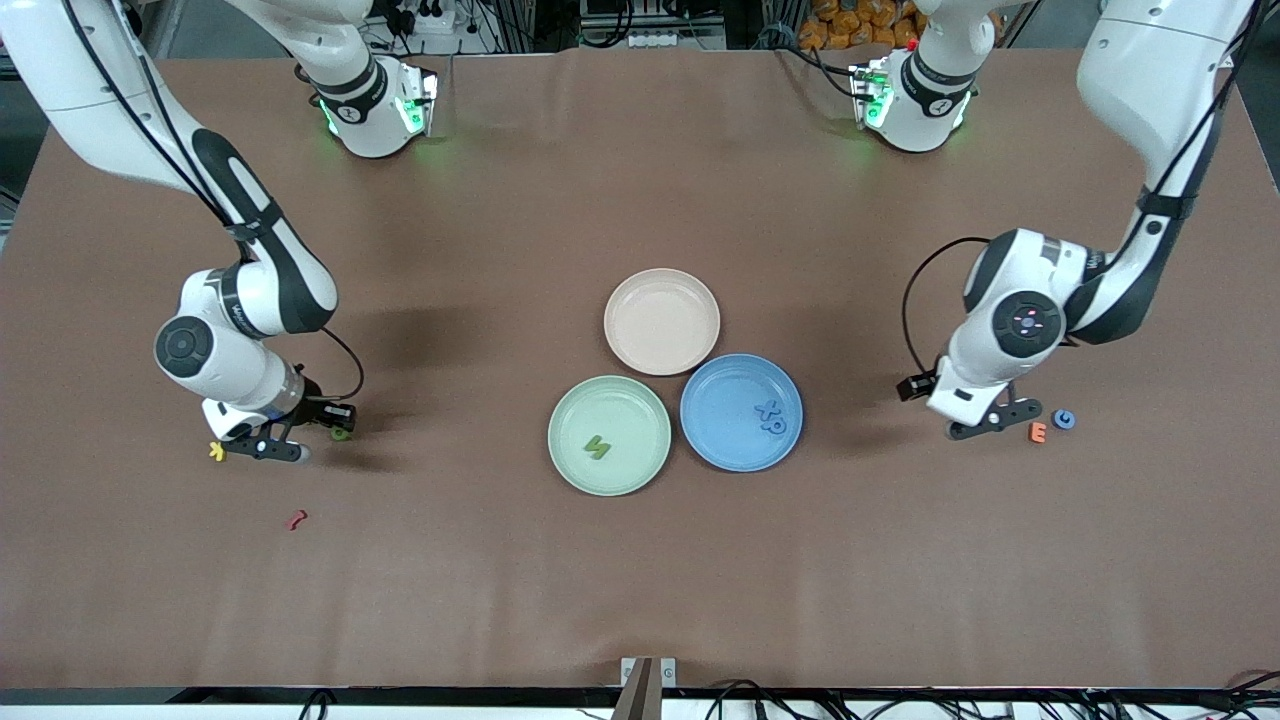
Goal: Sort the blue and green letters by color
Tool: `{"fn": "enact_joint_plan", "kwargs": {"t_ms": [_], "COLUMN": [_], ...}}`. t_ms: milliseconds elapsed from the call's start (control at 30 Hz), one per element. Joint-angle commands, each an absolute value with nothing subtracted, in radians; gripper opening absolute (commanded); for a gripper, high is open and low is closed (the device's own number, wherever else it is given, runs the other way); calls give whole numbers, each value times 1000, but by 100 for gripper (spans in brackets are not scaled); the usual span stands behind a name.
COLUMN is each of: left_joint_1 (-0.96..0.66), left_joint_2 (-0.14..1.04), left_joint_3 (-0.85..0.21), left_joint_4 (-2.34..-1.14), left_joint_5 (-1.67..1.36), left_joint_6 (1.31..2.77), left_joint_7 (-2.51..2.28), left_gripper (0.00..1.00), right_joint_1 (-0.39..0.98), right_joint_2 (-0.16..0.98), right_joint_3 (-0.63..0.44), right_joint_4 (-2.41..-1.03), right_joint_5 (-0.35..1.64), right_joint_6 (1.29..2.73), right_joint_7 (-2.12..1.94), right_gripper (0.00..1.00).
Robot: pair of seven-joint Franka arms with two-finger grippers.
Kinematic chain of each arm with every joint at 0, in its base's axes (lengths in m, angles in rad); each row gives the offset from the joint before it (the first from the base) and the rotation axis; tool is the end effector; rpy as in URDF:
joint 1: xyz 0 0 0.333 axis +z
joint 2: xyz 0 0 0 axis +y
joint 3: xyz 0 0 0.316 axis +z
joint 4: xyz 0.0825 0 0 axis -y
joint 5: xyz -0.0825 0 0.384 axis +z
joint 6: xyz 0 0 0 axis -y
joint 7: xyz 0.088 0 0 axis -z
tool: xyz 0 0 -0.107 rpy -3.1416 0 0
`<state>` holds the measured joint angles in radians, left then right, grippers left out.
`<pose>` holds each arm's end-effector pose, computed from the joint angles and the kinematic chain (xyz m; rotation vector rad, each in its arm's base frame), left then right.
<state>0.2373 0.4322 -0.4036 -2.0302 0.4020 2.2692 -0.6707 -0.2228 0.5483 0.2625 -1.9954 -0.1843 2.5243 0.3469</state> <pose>0.5774 -0.0833 0.2355 -2.9524 -0.3604 0.1145 0.6075 0.0228 0.1908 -3.0973 0.3013 -0.0016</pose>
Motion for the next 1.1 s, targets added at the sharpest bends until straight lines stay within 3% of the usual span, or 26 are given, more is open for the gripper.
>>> {"fn": "enact_joint_plan", "kwargs": {"t_ms": [0,400,868,901,934,968,1034,1068], "left_joint_1": [342,693,738,736,735,733,733,735], "left_joint_2": [359,302,321,331,339,341,344,348], "left_joint_3": [-436,-563,-561,-561,-561,-561,-561,-561], "left_joint_4": [-2106,-2220,-2246,-2246,-2246,-2247,-2255,-2255], "left_joint_5": [420,420,422,422,422,422,423,423], "left_joint_6": [2278,2381,2430,2439,2448,2454,2465,2474], "left_joint_7": [-539,-239,-426,-440,-443,-446,-454,-456], "left_gripper": [100,100,100,100,100,100,100,100], "right_joint_1": [-157,21,247,255,261,265,267,268], "right_joint_2": [552,618,794,805,814,821,830,831], "right_joint_3": [296,391,402,402,402,400,400,400], "right_joint_4": [-1887,-1695,-1442,-1427,-1417,-1410,-1405,-1405], "right_joint_5": [-196,-106,-124,-127,-130,-136,-144,-150], "right_joint_6": [2393,2344,2355,2355,2355,2355,2355,2355], "right_joint_7": [540,971,1322,1327,1327,1327,1327,1327], "right_gripper": [12,12,15,20,31,50,96,100]}}
